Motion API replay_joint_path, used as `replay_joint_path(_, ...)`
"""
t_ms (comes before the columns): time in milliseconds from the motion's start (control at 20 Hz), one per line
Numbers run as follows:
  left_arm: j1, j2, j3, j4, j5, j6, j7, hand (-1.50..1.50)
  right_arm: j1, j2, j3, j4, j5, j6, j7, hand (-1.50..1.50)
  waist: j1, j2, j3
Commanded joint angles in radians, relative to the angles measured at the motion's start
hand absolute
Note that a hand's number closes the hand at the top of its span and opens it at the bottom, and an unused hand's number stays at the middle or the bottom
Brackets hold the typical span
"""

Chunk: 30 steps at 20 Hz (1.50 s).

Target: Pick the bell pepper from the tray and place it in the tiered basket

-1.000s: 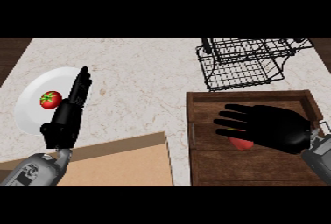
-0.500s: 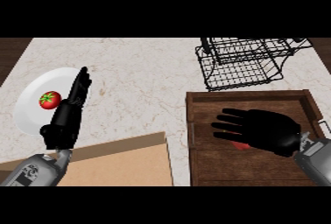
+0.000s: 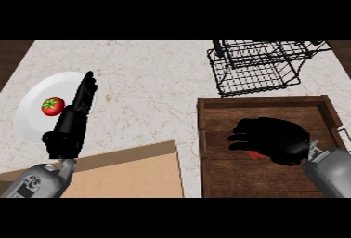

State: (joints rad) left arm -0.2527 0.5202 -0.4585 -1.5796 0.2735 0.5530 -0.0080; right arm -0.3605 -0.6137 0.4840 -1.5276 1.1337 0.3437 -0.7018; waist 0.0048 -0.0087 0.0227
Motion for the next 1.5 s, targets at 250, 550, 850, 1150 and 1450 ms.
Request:
replay_joint_path(250, 0.008, -0.074, 0.018, 0.056, 0.025, -0.015, -0.012, 0.00, -0.042, 0.084, -0.022, 0.059, 0.065, -0.213, -0.061, 1.50, 0.002, 0.013, -0.023)
replay_joint_path(550, 0.050, -0.099, -0.040, 0.004, 0.000, 0.039, -0.011, 0.00, 0.014, 0.141, -0.069, 0.067, 0.103, -0.194, 0.098, 1.50, -0.004, 0.009, -0.023)
replay_joint_path(850, 0.048, -0.009, 0.009, -0.016, 0.032, 0.030, 0.017, 0.00, 0.103, 0.271, -0.215, 0.157, 0.193, -0.010, 0.644, 1.50, -0.061, 0.005, -0.029)
replay_joint_path(1150, 0.054, -0.048, -0.016, -0.004, 0.031, 0.037, -0.002, 0.00, 0.015, 0.505, -0.239, -0.015, 0.287, 0.144, 1.062, 1.50, -0.038, 0.002, -0.027)
replay_joint_path(1450, 0.017, -0.042, -0.004, 0.014, 0.043, 0.017, 0.020, 0.00, -0.145, 0.609, -0.237, -0.241, 0.320, 0.345, 1.310, 1.50, -0.024, 0.003, -0.025)
